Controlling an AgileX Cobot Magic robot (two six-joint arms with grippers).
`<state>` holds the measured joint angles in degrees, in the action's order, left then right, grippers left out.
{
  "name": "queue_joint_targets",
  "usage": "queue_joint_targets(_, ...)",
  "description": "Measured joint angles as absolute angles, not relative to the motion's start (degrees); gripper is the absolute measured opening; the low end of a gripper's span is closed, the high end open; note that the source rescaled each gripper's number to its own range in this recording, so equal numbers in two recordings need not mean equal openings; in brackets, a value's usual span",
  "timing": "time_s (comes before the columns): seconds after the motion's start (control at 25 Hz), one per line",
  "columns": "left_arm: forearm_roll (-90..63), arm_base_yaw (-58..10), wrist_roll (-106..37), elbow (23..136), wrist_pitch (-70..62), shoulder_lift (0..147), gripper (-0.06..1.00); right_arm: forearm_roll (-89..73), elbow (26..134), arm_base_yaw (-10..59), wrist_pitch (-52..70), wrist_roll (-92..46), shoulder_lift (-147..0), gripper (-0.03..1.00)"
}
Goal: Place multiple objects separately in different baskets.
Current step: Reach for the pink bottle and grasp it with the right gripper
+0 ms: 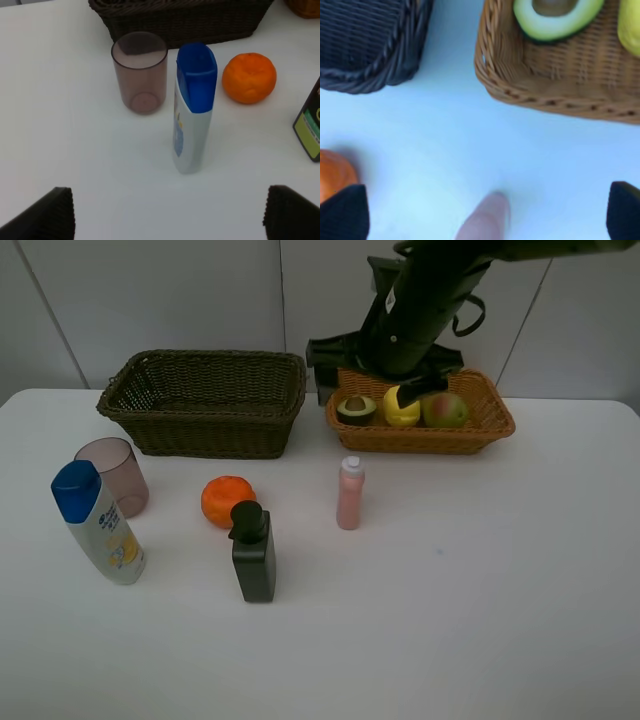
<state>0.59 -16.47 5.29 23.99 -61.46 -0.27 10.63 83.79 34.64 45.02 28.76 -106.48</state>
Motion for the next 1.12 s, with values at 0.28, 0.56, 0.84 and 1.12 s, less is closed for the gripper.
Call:
queue_joint_targets(0.28,0.59,-16.47,5.29,23.99,-61.46,-0.27,1.0,11.07,83.06,36.19,45.61,31.08,-108.58,1.0)
queue_joint_targets(0.56,0.59,-16.47,5.29,23.99,-61.46,-0.27,1.0,9.84,78.06,36.31,42.49,31.91,-110.86,1.0)
queue_joint_targets(0.84,0.59,-16.47,5.29,23.99,-61.46,-0.27,1.0,6.53,76.93,36.31,40.26,31.3,-113.98,1.0)
queue_joint_targets(1.12,0.59,-16.47,5.29,23.99,-61.46,-0.27,1.0,5.98,76.93,36.31,39.76,30.71,-116.5,1.0)
